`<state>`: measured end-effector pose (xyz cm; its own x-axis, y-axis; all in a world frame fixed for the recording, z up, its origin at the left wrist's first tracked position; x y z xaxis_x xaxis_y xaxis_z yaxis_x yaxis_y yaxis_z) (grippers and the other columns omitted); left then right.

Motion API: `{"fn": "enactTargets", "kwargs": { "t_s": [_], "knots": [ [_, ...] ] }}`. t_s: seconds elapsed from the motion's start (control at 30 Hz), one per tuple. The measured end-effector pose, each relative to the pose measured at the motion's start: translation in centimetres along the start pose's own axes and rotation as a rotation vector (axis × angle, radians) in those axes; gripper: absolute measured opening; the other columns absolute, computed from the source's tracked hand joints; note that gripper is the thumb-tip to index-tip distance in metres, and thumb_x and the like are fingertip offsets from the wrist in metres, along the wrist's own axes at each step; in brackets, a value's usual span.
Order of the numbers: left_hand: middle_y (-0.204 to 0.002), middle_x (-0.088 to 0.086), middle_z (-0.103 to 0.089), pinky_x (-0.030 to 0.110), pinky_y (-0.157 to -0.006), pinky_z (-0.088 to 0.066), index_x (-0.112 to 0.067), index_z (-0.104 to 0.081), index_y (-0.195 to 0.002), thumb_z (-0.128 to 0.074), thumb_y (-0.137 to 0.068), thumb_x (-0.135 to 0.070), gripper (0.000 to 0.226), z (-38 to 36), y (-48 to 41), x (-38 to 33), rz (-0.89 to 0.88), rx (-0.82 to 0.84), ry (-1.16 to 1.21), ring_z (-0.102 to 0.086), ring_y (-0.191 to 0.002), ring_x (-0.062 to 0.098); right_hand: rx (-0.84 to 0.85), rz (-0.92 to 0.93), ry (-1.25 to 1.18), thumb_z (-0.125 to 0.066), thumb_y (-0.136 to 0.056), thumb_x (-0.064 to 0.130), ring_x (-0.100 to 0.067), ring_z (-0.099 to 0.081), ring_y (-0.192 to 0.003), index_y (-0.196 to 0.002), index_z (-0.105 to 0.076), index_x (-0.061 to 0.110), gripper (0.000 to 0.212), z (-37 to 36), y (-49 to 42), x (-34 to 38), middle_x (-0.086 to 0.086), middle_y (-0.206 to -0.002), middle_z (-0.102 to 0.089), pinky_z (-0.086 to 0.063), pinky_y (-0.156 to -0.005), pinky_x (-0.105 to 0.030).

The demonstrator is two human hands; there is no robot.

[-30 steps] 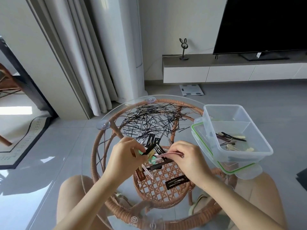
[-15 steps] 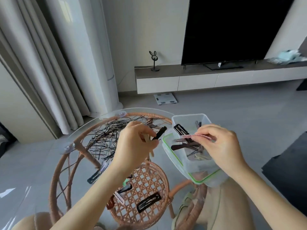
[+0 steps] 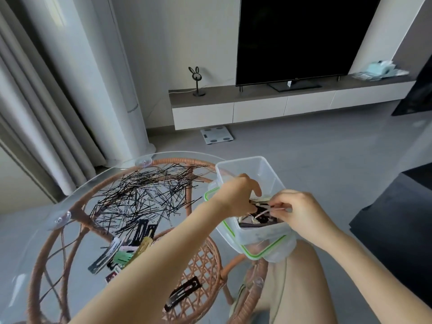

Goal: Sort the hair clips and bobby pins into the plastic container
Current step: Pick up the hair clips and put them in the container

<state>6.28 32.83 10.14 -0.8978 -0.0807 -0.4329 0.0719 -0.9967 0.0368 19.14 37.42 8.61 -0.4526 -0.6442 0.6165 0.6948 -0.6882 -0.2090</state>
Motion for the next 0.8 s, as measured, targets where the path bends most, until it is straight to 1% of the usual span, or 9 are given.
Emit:
{"fn": "enactTargets", "kwargs": {
  "t_s": [0.07, 0.13, 0.23, 0.3, 0.33, 0.43, 0.57, 0.7, 0.8],
  "knots": [
    [-0.130, 0.007, -0.053, 0.029, -0.095, -0.038, -0.018, -0.058, -0.119, -0.068, -0.080, -0.022, 0.041, -0.8, -0.1, 0.2, -0.030, 0.099, -0.043, -0.050, -0.117, 0.024, 0.037, -0.011, 0.018, -0.070, -0.074, 0.000, -0.019, -0.064, -0.084, -0.092, -0.071, 0.006, 0.019, 0.1, 0.1, 0.2, -0.004, -0.090, -0.069, -0.049, -0.078, -0.026],
    [-0.140, 0.003, -0.047, 0.027, -0.104, -0.028, -0.020, -0.058, -0.121, -0.062, -0.085, -0.026, 0.037, -0.5, 0.4, 0.1, -0.054, 0.109, -0.004, -0.041, -0.129, 0.018, 0.024, 0.000, 0.060, -0.065, -0.077, -0.003, -0.021, -0.061, -0.094, -0.094, -0.070, 0.005, 0.019, 0.3, 0.5, 0.9, -0.006, -0.099, -0.068, -0.043, -0.084, -0.021],
    [-0.138, -0.002, -0.050, 0.022, -0.103, -0.030, -0.020, -0.061, -0.116, -0.057, -0.089, -0.023, 0.028, 1.9, 2.3, 0.7, -0.077, -0.036, 0.090, -0.046, -0.125, 0.013, -0.200, 0.107, 0.151, -0.059, -0.078, -0.010, -0.025, -0.059, -0.096, -0.090, -0.071, 0.003, 0.021, 1.4, 1.6, 2.6, -0.009, -0.100, -0.068, -0.036, -0.086, -0.016],
    [-0.131, -0.004, -0.056, 0.024, -0.101, -0.040, -0.020, -0.064, -0.112, -0.056, -0.088, -0.020, 0.024, 3.6, 4.6, 2.3, -0.062, -0.163, 0.156, -0.054, -0.115, 0.012, -0.335, 0.204, 0.098, -0.058, -0.080, -0.006, -0.019, -0.060, -0.088, -0.086, -0.070, 0.004, 0.017, 1.5, 3.2, 4.5, -0.005, -0.091, -0.068, -0.039, -0.082, -0.012],
    [-0.126, -0.005, -0.060, 0.027, -0.098, -0.045, -0.020, -0.066, -0.109, -0.057, -0.088, -0.018, 0.023, 4.3, 6.1, 3.5, -0.030, -0.214, 0.170, -0.058, -0.109, 0.012, -0.336, 0.253, 0.048, -0.057, -0.082, 0.000, -0.013, -0.058, -0.086, -0.085, -0.070, 0.006, 0.014, 0.9, 4.0, 5.5, -0.002, -0.089, -0.067, -0.039, -0.082, -0.009],
    [-0.113, -0.003, -0.066, 0.032, -0.084, -0.054, -0.021, -0.068, -0.104, -0.059, -0.086, -0.019, 0.021, 5.4, 11.0, 7.9, 0.150, -0.313, 0.078, -0.062, -0.092, 0.012, -0.112, 0.378, -0.015, -0.065, -0.080, 0.015, -0.003, -0.054, -0.095, -0.092, -0.069, 0.013, 0.013, -3.2, 5.9, 7.9, 0.004, -0.096, -0.065, -0.037, -0.089, -0.007],
    [-0.120, -0.002, -0.058, 0.028, -0.084, -0.052, -0.029, -0.062, -0.112, -0.065, -0.079, -0.038, 0.035, 4.6, 18.2, 13.3, 0.433, -0.304, -0.087, -0.057, -0.091, 0.010, 0.302, 0.393, 0.075, -0.071, -0.074, 0.033, -0.004, -0.039, -0.116, -0.118, -0.057, 0.028, 0.046, -10.1, 6.7, 8.4, 0.010, -0.126, -0.050, -0.031, -0.100, -0.022],
    [-0.141, 0.000, -0.038, 0.033, -0.102, -0.041, -0.042, -0.032, -0.135, -0.065, -0.064, -0.062, 0.080, 1.2, 24.4, 16.3, 0.599, -0.117, -0.133, -0.044, -0.119, 0.014, 0.374, 0.394, 0.132, -0.063, -0.076, 0.046, 0.000, -0.029, -0.111, -0.133, -0.038, 0.034, 0.063, -14.0, 6.2, 8.6, 0.012, -0.126, -0.043, -0.027, -0.095, -0.013],
    [-0.154, 0.003, -0.015, 0.044, -0.110, -0.030, -0.050, -0.001, -0.139, -0.065, -0.054, -0.071, 0.109, -1.2, 26.2, 17.2, 0.680, -0.045, -0.114, -0.023, -0.138, 0.024, 0.407, 0.407, 0.119, -0.063, -0.075, 0.048, -0.006, -0.030, -0.117, -0.141, -0.016, 0.035, 0.082, -16.4, 5.4, 10.0, 0.007, -0.133, -0.037, -0.029, -0.105, -0.026]
  ]
}}
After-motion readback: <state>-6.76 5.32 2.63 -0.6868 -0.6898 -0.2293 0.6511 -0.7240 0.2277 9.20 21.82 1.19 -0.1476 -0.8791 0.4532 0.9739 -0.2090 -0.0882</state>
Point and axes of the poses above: each hand's wrist, its own y-axis away from the middle knuckle, its own z-axis out of the back of the hand, x = y × z, the point moved 5 cm from there along -y, towards the middle knuckle
